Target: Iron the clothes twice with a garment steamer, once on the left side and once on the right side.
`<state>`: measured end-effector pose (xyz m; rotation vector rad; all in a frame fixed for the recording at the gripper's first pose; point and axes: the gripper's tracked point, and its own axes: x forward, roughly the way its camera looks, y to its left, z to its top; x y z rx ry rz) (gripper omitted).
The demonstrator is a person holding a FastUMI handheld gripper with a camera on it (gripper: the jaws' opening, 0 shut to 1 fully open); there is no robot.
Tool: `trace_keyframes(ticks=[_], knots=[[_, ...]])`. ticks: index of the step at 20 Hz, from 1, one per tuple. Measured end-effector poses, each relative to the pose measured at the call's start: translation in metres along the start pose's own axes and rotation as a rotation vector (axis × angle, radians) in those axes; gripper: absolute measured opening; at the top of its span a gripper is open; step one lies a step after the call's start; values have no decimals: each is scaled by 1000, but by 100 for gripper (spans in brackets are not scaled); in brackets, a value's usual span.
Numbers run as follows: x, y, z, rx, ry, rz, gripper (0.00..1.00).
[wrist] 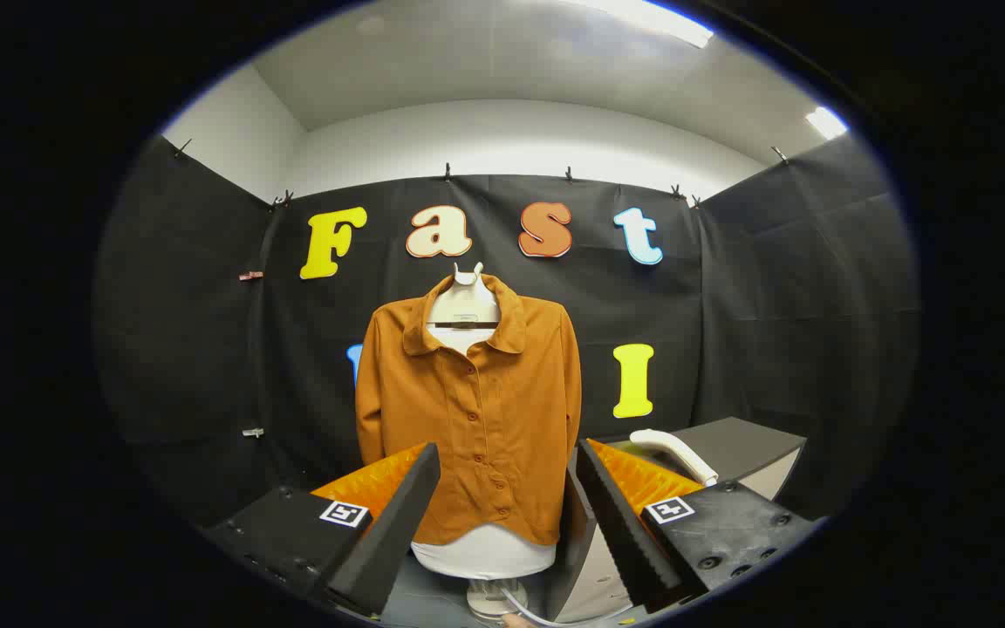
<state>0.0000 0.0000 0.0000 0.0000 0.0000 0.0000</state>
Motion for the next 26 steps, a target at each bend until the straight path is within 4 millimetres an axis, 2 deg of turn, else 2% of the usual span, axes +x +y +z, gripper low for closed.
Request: trace_keyframes(ticks=[18,26], knots=[[-1,-2,-2,-2,-5,-6,99],[-4,7,-2,-12,-10,-16,99]])
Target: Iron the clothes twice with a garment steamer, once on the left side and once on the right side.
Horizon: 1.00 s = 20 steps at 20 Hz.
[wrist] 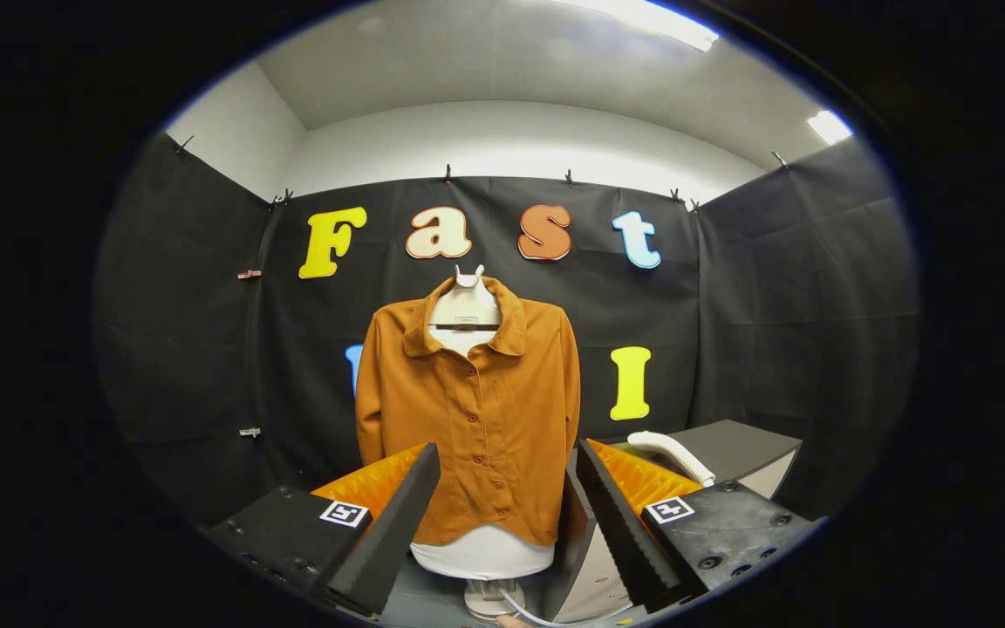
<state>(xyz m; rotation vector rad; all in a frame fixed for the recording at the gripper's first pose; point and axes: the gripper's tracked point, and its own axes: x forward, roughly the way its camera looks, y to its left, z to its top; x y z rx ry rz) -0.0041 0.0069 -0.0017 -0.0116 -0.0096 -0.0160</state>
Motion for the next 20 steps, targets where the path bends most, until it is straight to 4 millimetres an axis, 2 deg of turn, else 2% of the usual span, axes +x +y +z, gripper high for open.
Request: trace_keyframes(ticks=[8,14,20], knots=[[-4,17,-3,-5,-1,-47,99],[-7,30,-13,-2,13,-93,99],[-3,29,-24,18,36,-132,99]])
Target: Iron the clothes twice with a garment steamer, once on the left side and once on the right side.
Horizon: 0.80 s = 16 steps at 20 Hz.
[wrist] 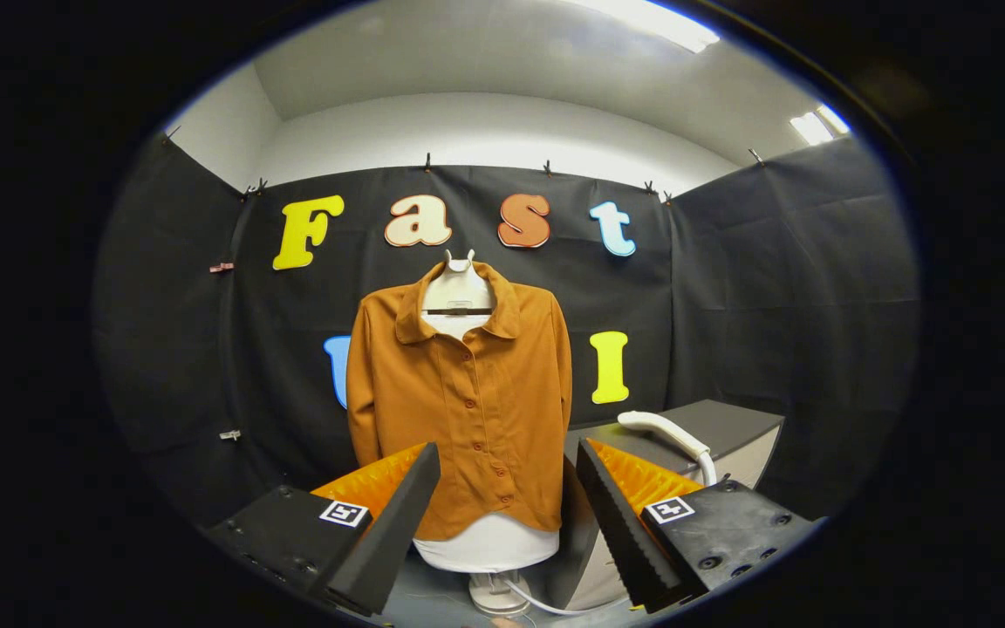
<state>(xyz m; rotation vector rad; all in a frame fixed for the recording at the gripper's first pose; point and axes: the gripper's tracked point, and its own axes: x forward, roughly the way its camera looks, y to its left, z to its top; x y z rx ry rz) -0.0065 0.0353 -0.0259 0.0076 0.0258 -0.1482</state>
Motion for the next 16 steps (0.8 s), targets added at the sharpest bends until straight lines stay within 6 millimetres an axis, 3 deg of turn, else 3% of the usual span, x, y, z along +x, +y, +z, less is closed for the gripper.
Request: trace_keyframes(ticks=[4,8,16], knots=[[12,-17,-4,9,9,-26,99],[36,-41,-13,22,23,-30,99],[123,-126,-15,6,26,-28,99]])
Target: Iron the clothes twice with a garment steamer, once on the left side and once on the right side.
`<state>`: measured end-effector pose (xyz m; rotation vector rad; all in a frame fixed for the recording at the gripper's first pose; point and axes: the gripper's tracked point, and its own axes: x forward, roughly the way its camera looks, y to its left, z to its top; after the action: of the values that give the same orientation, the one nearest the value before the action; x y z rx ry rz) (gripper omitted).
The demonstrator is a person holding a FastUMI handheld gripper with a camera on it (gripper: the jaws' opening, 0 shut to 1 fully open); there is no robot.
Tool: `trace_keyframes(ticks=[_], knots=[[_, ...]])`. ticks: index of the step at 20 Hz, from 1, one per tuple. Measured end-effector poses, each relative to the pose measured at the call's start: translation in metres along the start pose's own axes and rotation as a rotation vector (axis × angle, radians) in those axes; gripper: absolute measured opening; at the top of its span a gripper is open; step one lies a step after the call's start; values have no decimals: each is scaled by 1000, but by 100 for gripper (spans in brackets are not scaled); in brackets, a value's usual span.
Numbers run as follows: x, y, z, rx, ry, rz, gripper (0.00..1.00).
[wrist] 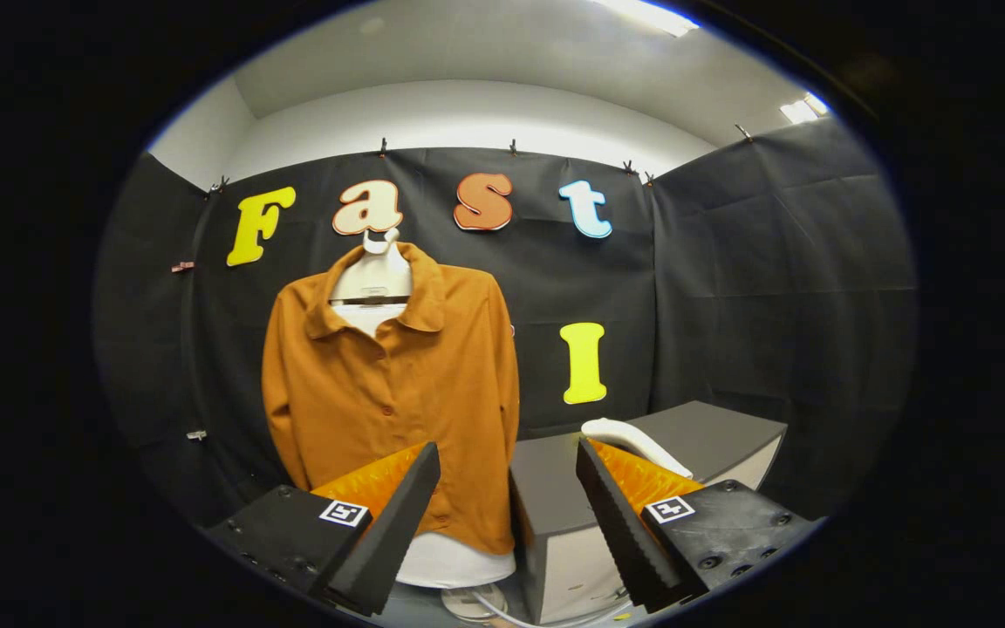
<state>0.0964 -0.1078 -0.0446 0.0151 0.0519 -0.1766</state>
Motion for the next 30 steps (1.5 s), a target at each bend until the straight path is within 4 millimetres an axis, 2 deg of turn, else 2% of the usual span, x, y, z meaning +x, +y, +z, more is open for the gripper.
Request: trace_keyframes(ticks=[8,11,16,21,30], knots=[[79,-103,-12,24,56,-18,99],[108,-132,-24,44,86,-24,98],[155,-168,-57,56,173,-21,98],[195,-187,-96,70,282,-8,98],[242,-200,-158,58,499,16,98]])
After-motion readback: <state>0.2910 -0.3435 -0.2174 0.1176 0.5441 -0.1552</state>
